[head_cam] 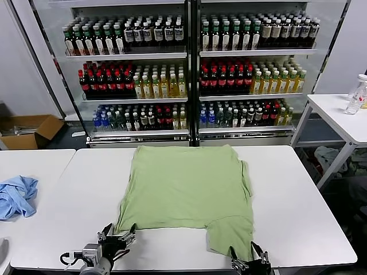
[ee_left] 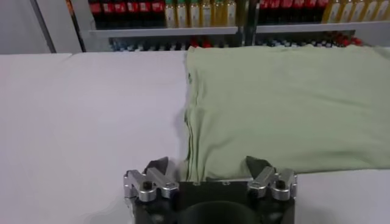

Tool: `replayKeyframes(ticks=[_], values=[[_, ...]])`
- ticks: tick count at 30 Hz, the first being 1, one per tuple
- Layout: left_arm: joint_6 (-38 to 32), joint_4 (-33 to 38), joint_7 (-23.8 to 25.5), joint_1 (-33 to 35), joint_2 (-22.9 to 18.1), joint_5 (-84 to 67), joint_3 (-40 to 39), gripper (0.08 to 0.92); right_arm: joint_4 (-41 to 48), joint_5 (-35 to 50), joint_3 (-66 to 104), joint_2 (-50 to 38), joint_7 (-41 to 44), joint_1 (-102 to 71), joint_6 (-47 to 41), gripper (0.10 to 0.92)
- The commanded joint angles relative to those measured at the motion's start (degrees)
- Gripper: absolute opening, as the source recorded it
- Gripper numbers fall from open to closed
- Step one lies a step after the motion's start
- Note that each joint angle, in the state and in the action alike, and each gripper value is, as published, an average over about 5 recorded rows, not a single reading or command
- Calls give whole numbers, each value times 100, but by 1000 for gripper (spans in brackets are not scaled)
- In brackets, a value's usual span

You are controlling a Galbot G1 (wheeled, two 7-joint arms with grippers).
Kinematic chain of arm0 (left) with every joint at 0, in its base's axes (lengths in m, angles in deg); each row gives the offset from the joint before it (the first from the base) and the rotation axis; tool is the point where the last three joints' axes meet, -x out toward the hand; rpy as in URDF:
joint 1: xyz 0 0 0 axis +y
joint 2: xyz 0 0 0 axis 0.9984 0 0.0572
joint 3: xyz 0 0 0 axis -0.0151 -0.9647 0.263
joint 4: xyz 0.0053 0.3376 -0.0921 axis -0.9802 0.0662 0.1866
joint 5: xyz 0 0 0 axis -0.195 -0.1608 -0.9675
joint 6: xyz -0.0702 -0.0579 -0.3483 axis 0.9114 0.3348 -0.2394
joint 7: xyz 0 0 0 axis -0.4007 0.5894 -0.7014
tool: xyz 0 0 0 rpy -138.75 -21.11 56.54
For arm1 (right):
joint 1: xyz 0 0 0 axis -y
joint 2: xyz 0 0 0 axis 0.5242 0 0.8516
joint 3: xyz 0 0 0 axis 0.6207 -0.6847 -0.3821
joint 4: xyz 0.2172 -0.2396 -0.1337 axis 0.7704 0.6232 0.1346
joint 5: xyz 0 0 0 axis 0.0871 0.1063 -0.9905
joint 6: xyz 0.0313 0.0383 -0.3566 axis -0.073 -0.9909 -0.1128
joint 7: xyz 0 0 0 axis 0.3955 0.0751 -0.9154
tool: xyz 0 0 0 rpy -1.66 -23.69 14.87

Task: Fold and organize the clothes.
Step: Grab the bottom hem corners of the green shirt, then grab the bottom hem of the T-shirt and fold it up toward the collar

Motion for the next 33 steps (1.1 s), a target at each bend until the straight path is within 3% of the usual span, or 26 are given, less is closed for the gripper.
replayKeyframes(ticks=[1,11,15,19,22,33], values=[[170,-195,-79,-42,14,-197,-32,674,62,177,-19,20,-20,-45,-91,456],[125,114,85,83,20,-707,59,379,-271,415,121,-19,91,-21,70,179],[-16,447,138,203,26,-867,118,266,-567,424,329,-123,127,6,217,111],[-147,813,173,379,55,-955,211,155,-870,576,633,-248,134,145,281,107],[-205,1018,177,459,115,-1042,301,118,-1004,867,930,-364,121,396,277,107],[-325,821,160,38,563,-1589,500,104,-25,1508,776,-878,47,2222,228,107]])
